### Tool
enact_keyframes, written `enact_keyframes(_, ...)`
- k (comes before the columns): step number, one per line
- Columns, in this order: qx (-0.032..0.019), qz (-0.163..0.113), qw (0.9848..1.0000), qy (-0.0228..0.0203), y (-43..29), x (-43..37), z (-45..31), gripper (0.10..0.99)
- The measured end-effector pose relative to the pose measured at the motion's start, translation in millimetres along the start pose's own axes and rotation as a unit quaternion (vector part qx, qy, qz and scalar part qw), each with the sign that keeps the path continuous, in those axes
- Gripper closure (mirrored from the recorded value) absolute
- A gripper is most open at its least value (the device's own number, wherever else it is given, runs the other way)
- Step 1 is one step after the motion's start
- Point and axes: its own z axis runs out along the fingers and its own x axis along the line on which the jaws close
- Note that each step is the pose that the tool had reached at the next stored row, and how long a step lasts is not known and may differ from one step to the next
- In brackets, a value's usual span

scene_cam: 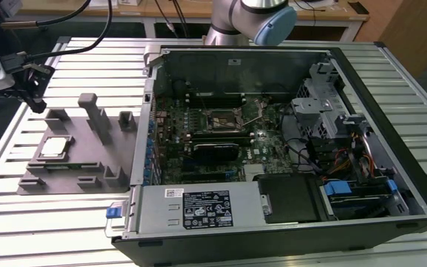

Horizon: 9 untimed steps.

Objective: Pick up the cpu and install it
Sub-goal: 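Pick up the cpu and move it towards the insertion slot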

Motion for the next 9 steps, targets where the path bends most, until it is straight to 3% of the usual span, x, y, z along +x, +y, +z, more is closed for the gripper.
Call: enact_keyframes(9, 0.0, 0.0, 1.0, 0.0, -0.3, 2.2, 2.7, 0.98)
